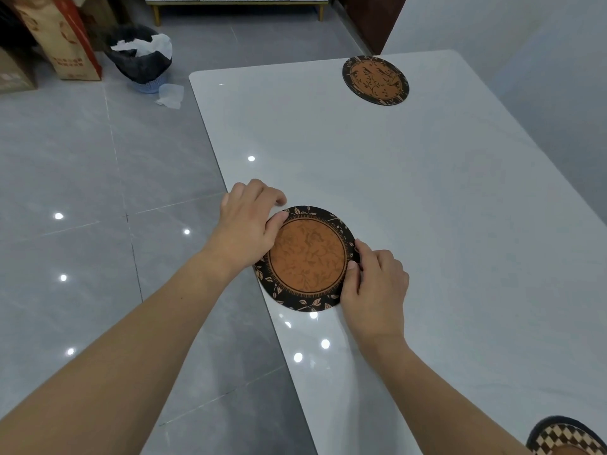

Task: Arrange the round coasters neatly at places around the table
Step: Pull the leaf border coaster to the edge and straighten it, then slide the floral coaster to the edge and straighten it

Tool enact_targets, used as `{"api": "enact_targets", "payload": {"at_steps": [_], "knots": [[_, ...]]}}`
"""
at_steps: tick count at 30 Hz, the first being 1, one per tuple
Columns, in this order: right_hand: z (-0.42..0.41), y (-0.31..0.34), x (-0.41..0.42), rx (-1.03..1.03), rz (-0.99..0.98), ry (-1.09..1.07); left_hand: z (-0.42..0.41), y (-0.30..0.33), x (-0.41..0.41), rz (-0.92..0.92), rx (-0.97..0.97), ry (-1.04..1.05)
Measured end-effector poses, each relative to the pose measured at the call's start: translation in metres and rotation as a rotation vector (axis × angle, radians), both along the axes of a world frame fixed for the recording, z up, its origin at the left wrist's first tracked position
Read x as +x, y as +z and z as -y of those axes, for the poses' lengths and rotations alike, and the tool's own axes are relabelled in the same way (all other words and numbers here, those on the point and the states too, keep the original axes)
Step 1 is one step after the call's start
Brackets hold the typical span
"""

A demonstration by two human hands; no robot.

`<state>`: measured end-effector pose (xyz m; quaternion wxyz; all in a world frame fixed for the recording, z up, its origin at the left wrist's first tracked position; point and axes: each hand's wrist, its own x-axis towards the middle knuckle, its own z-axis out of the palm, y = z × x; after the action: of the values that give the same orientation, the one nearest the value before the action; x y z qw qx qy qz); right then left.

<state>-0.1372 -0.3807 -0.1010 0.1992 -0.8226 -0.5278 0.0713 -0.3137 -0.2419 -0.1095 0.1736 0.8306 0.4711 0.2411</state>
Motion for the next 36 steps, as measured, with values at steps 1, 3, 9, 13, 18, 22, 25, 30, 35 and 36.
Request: {"api": "enact_targets", "payload": {"at_steps": [1,3,9,13,18,22,25,30,35,36], "knots": [[0.0,0.0,0.0,0.001,0.006,0.003,0.0,0.0,0.0,-0.006,0.002,-0.004],[-0.001,0.0,0.0,0.013,0.02,0.003,0.0,-0.001,0.001,-0.024,0.03,-0.016],[-0.001,0.001,0.0,0.014,0.018,0.0,0.002,0.011,0.006,-0.225,0.081,-0.09],[0.023,0.02,0.0,0.048,-0.201,-0.084,0.008,0.033,0.016,-0.291,0.028,-0.125],[0.111,0.056,0.019,0.023,-0.206,-0.179,0.063,0.065,0.065,-0.277,0.225,-0.283],[0.195,0.097,0.054,-0.037,-0.114,-0.344,0.136,0.099,0.125,-0.241,0.309,-0.555],[0.262,0.124,0.074,-0.08,-0.056,-0.483,0.196,0.121,0.16,-0.191,0.321,-0.669],[0.374,0.152,0.09,-0.118,-0.071,-0.735,0.289,0.148,0.209,-0.176,0.281,-0.851],[0.458,0.151,0.095,-0.196,-0.158,-0.88,0.364,0.146,0.243,-0.214,0.167,-0.947],[0.469,0.149,0.096,-0.207,-0.182,-0.888,0.377,0.142,0.247,-0.218,0.146,-0.946]]}}
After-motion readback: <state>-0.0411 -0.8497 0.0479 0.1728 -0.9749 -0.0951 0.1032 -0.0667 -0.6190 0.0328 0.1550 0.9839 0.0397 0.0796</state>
